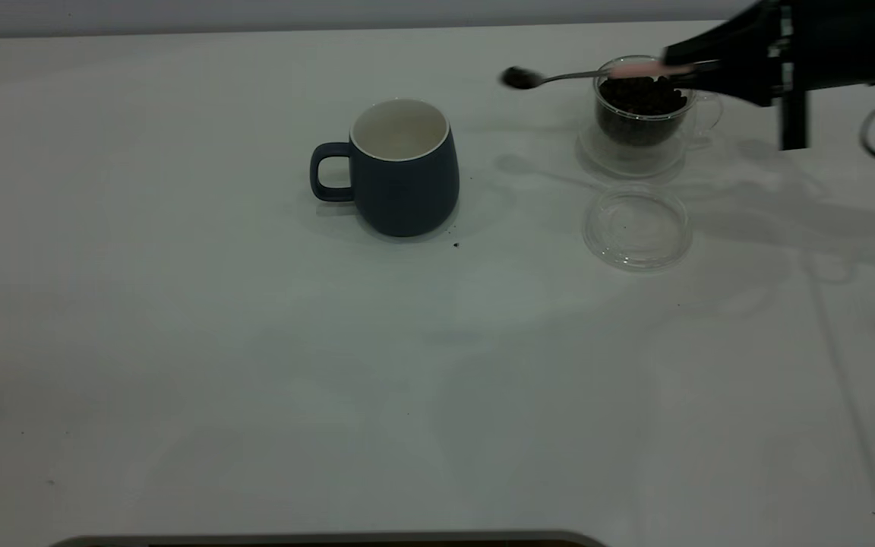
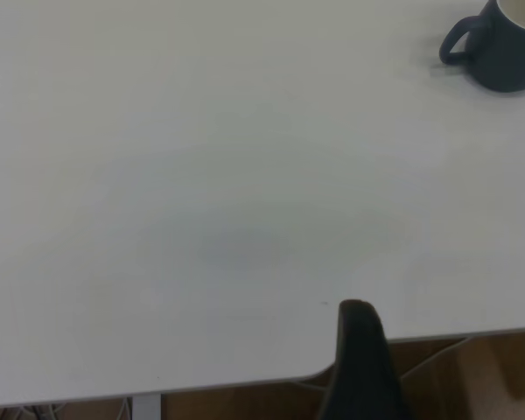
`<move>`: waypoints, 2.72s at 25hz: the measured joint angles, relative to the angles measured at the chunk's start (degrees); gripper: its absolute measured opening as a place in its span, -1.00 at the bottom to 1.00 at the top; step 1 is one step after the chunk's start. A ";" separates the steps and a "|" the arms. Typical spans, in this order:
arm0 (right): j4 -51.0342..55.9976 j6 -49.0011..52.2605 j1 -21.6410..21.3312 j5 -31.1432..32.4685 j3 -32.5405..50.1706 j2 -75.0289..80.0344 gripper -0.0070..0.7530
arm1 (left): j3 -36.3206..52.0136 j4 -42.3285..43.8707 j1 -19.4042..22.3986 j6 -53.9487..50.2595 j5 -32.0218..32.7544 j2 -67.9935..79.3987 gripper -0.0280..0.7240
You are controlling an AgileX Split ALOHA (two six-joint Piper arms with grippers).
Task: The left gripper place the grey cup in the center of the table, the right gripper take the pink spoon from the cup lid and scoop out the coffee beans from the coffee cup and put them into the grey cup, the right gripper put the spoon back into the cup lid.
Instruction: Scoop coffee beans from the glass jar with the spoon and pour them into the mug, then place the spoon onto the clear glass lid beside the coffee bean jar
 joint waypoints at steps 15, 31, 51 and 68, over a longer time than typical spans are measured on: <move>2.15 -10.86 9.10 0.04 0.00 0.00 -0.68 | 0.00 0.00 0.00 0.04 0.00 0.00 0.58; 4.78 -47.70 10.13 -5.36 0.00 -0.45 -0.68 | 0.00 0.00 0.00 0.11 0.00 0.00 0.58; 8.95 -24.44 -10.07 -9.48 35.55 -18.21 -0.68 | 0.00 0.00 0.00 0.11 0.00 0.00 0.58; 13.03 -28.57 -14.29 -8.40 28.43 0.01 -0.68 | 0.00 0.00 0.00 0.04 0.00 0.00 0.58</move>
